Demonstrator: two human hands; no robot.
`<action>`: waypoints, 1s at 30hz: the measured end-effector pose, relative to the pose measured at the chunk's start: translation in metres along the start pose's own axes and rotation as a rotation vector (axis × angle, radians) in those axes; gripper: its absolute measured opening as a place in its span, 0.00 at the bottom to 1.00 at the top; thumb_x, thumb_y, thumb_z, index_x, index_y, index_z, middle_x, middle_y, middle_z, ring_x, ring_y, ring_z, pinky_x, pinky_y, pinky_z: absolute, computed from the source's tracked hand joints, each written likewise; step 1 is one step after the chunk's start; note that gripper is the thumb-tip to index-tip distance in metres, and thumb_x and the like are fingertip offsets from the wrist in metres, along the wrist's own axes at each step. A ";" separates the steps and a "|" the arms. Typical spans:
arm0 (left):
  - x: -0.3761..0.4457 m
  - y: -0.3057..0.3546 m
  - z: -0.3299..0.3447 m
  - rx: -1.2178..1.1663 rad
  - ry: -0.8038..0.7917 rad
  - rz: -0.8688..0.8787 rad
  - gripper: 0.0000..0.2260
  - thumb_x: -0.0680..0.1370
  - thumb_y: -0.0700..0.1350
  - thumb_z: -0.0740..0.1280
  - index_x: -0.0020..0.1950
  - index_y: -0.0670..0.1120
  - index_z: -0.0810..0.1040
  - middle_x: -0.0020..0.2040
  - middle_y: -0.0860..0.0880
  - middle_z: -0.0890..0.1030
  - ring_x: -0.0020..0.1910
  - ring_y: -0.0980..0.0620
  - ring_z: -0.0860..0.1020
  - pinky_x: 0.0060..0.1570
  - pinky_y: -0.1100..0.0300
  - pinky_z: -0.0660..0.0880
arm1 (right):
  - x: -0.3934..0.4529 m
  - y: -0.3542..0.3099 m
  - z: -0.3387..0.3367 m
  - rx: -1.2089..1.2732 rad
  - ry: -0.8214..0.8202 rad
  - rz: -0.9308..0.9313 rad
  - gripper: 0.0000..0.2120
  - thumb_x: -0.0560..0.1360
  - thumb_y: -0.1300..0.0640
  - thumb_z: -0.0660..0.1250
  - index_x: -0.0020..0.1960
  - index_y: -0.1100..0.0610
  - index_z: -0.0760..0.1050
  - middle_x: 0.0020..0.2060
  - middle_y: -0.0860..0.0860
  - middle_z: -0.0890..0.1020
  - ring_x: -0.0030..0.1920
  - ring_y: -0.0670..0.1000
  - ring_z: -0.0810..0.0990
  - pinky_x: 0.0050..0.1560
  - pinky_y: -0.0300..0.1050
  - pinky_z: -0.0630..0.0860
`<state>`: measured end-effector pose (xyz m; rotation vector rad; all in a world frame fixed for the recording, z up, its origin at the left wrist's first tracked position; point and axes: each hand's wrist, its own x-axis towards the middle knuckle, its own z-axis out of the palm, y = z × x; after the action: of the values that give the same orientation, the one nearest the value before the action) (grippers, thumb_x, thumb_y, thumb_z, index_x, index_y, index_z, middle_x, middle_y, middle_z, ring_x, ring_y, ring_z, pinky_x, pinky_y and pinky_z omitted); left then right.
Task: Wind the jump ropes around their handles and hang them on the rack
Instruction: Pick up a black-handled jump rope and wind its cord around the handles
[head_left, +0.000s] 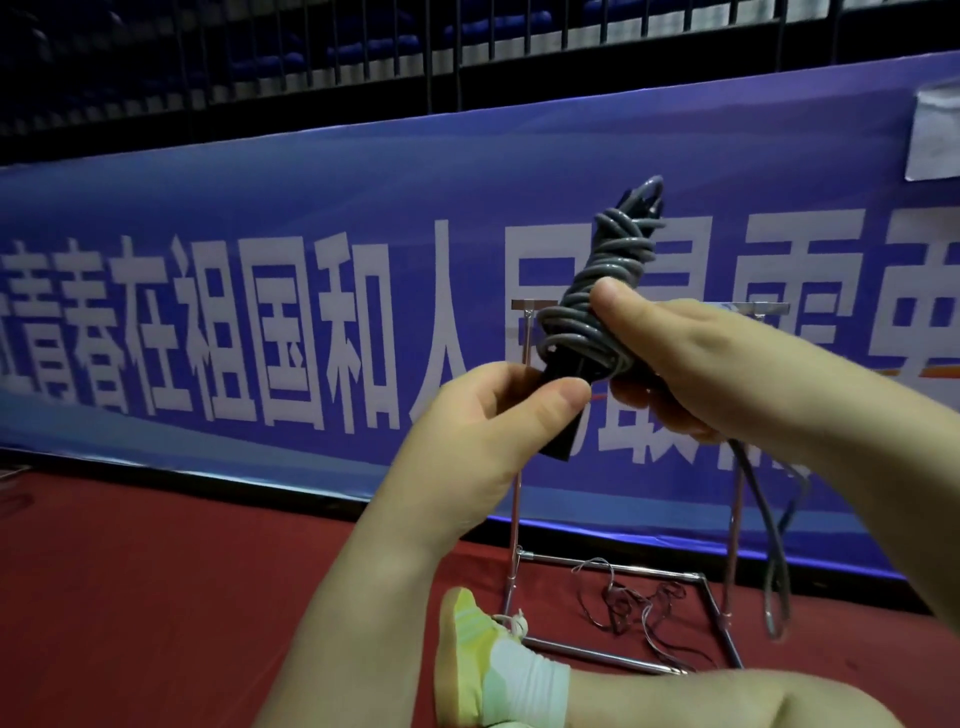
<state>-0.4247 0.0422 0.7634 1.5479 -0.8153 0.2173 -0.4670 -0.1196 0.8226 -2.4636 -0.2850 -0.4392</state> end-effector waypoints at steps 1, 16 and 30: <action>0.000 0.000 -0.001 0.006 0.014 0.008 0.16 0.68 0.60 0.71 0.47 0.50 0.78 0.33 0.60 0.81 0.36 0.64 0.79 0.42 0.66 0.74 | -0.001 -0.003 -0.001 -0.011 -0.008 0.002 0.43 0.57 0.25 0.46 0.45 0.58 0.77 0.26 0.48 0.71 0.25 0.46 0.66 0.30 0.43 0.62; 0.001 0.000 -0.004 0.240 0.036 0.011 0.22 0.60 0.64 0.67 0.46 0.52 0.75 0.38 0.50 0.81 0.40 0.50 0.80 0.49 0.44 0.77 | -0.008 -0.012 0.007 0.073 0.116 -0.128 0.22 0.63 0.26 0.50 0.29 0.39 0.74 0.20 0.45 0.66 0.21 0.43 0.63 0.30 0.41 0.60; 0.005 -0.023 0.009 -0.704 -0.551 -0.315 0.33 0.74 0.69 0.46 0.38 0.47 0.81 0.32 0.51 0.77 0.22 0.58 0.70 0.26 0.63 0.70 | 0.006 0.017 0.011 0.272 -0.072 -0.133 0.21 0.60 0.29 0.58 0.30 0.47 0.70 0.23 0.45 0.66 0.23 0.43 0.59 0.24 0.35 0.59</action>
<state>-0.4103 0.0304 0.7469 1.0337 -0.9212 -0.6920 -0.4536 -0.1259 0.8076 -2.2049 -0.5063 -0.3426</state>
